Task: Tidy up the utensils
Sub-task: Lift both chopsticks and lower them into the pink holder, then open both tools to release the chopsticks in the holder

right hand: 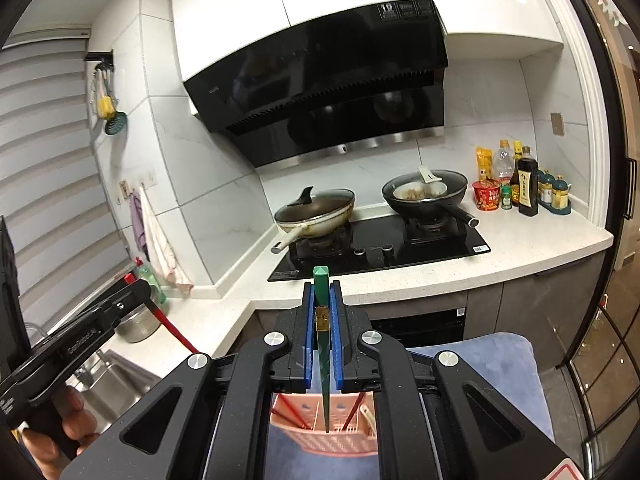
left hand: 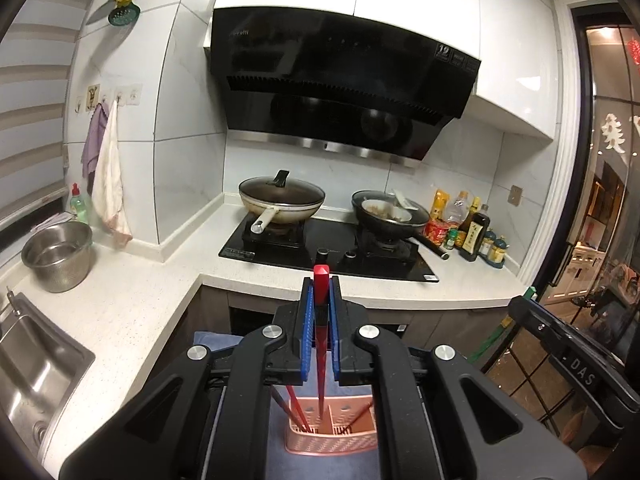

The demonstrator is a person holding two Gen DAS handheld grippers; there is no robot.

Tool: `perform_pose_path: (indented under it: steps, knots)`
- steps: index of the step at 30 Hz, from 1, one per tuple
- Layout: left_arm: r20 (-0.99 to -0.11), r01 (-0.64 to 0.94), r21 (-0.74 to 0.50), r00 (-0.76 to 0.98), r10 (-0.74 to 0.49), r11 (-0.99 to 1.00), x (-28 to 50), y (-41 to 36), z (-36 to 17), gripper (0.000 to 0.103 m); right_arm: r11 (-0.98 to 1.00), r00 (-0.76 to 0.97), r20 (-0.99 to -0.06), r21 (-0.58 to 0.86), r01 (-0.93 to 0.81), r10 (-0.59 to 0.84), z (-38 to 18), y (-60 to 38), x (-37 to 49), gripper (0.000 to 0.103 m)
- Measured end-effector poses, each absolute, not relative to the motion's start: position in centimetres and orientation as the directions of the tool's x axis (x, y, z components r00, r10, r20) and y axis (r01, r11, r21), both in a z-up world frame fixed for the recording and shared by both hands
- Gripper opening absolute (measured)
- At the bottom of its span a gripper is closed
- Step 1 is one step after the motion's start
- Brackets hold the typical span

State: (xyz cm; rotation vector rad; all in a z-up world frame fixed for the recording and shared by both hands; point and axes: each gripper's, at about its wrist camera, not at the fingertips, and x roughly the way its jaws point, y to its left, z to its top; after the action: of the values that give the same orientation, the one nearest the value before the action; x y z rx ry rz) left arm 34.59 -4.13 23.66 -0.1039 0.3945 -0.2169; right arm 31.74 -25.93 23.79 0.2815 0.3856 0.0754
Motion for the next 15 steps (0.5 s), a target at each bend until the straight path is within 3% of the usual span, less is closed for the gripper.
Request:
perform_pose_path:
  steps: [6, 15]
  knots:
    - [-0.438, 0.17, -0.148, 0.872, -0.219, 0.974, 38.0, -4.1, 19.6, 0.007, 0.947, 0.885, -0.44, 0.322, -0.001, 0.151, 18.8, -26.4, 35.7, 0.008]
    - [-0.522, 0.16, -0.129, 0.828, -0.204, 0.979, 39.6, -4.6, 15.1, 0.007, 0.963, 0.83, -0.539, 0.268, 0.008, 0.144, 13.6, -25.4, 38.0, 0.008]
